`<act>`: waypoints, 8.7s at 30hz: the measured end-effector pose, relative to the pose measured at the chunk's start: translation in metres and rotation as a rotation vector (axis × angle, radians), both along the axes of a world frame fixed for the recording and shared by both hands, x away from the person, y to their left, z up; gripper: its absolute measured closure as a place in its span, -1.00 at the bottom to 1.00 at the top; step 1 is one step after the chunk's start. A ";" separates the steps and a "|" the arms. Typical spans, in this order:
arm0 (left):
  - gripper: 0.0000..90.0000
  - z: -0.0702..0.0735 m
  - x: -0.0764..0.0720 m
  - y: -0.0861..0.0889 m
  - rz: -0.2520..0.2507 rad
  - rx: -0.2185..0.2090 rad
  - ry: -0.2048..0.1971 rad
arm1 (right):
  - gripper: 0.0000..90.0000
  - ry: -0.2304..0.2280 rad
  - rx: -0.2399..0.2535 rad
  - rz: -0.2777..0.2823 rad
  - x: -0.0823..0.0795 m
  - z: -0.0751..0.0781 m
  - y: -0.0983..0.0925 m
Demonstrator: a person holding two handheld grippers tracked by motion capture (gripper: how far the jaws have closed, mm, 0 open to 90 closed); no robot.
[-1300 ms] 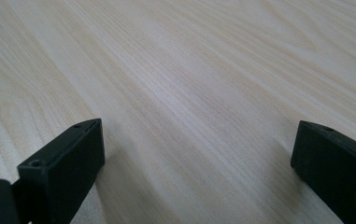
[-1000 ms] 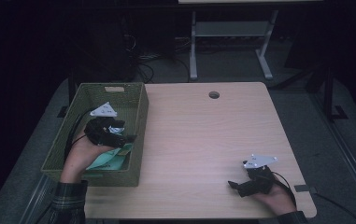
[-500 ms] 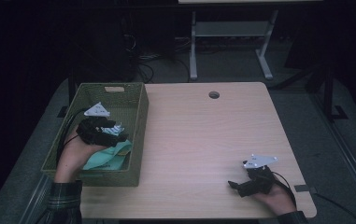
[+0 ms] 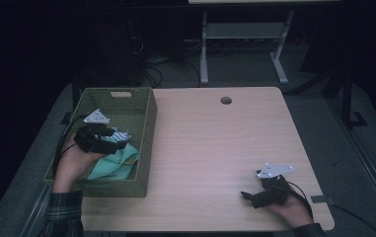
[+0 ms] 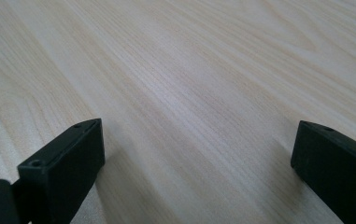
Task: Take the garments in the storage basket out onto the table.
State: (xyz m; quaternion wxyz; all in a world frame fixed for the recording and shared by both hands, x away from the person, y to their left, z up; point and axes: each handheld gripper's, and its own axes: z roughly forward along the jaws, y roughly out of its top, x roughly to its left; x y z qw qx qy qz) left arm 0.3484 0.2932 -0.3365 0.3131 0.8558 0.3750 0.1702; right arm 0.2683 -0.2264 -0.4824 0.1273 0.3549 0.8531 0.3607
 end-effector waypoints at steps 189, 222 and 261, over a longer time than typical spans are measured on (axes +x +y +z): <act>0.92 0.133 0.003 -0.010 -0.119 -0.433 -0.177 | -0.94 0.000 0.000 -0.003 0.000 0.000 0.000; 0.92 0.127 0.011 -0.111 -0.331 -0.457 -0.145 | -0.94 0.002 0.002 -0.004 0.000 0.000 0.000; 0.91 0.035 0.025 -0.209 -0.522 -0.420 -0.002 | -0.94 -0.002 0.002 -0.003 0.000 0.000 0.000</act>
